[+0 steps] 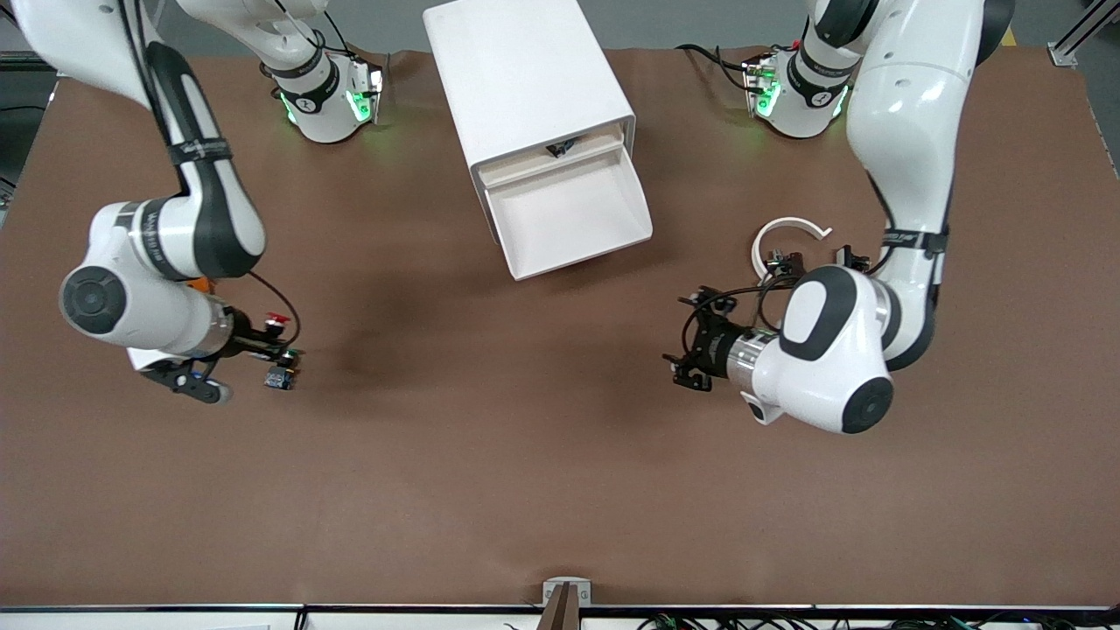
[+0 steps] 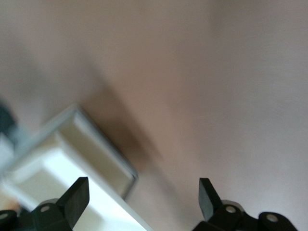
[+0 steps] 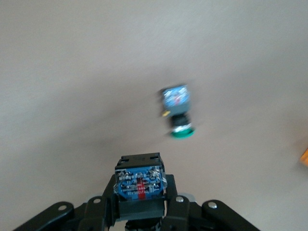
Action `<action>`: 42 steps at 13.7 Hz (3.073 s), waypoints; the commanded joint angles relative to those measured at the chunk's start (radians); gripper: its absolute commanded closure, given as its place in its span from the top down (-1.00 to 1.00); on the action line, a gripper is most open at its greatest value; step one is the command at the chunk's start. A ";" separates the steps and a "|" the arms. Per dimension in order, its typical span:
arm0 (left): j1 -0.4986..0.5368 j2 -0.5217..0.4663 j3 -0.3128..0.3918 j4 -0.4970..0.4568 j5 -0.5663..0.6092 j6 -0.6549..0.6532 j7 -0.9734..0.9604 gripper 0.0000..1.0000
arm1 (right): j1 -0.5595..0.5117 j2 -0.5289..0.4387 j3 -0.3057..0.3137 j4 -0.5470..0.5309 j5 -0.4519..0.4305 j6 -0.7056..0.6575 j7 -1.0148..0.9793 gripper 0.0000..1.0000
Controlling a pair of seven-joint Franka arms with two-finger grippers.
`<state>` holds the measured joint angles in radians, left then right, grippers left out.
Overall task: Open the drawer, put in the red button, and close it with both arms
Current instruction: 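Carry the red button over the open drawer with the right gripper, then open the right gripper to drop the button while the left gripper approaches the drawer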
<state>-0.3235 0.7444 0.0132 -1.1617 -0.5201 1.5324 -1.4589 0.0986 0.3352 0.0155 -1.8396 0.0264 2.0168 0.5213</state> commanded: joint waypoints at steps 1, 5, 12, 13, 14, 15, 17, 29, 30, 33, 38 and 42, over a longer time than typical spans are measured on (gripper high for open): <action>-0.019 -0.115 0.059 -0.024 0.171 0.002 0.295 1.00 | 0.110 -0.042 -0.009 0.009 0.039 -0.035 0.176 -1.00; -0.002 -0.174 0.060 -0.030 0.321 0.000 0.686 1.00 | 0.280 -0.038 -0.008 0.101 0.043 -0.078 0.463 -1.00; 0.083 -0.270 0.053 -0.065 0.434 -0.032 0.929 1.00 | 0.536 -0.036 -0.009 0.145 0.043 -0.067 0.873 -1.00; 0.081 -0.283 0.053 -0.072 0.437 -0.032 0.954 1.00 | 0.564 -0.036 -0.009 0.149 0.041 -0.063 0.910 -1.00; 0.086 -0.302 0.051 -0.087 0.439 -0.031 0.975 1.00 | 0.594 -0.035 -0.011 0.151 0.040 -0.056 0.954 -1.00; 0.086 -0.318 0.053 -0.108 0.439 -0.026 1.005 1.00 | 0.630 -0.030 -0.011 0.158 0.040 -0.041 1.003 -1.00; 0.087 -0.339 0.053 -0.145 0.439 -0.015 1.048 1.00 | 0.673 -0.028 -0.011 0.161 0.041 -0.009 1.084 -1.00; 0.061 -0.546 -0.045 -0.607 0.480 0.369 1.082 1.00 | 0.840 0.151 -0.011 0.296 0.030 0.030 1.275 -1.00; 0.061 -0.550 -0.048 -0.619 0.479 0.394 1.068 1.00 | 0.840 0.159 -0.011 0.298 0.029 0.030 1.275 -1.00; 0.061 -0.554 -0.084 -0.685 0.479 0.486 1.066 1.00 | 0.839 0.160 -0.011 0.298 0.030 0.030 1.269 -1.00; 0.057 -0.517 -0.133 -0.691 0.479 0.537 1.039 1.00 | 0.845 0.160 -0.011 0.296 0.038 0.026 1.272 -0.66; 0.012 -0.487 -0.137 -0.690 0.474 0.561 0.964 1.00 | 0.871 0.160 -0.012 0.296 0.029 0.017 1.274 1.00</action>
<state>-0.2861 0.2496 -0.1217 -1.8443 -0.0615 2.0610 -0.4392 0.9458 0.4839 0.0154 -1.5671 0.0574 2.0499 1.7790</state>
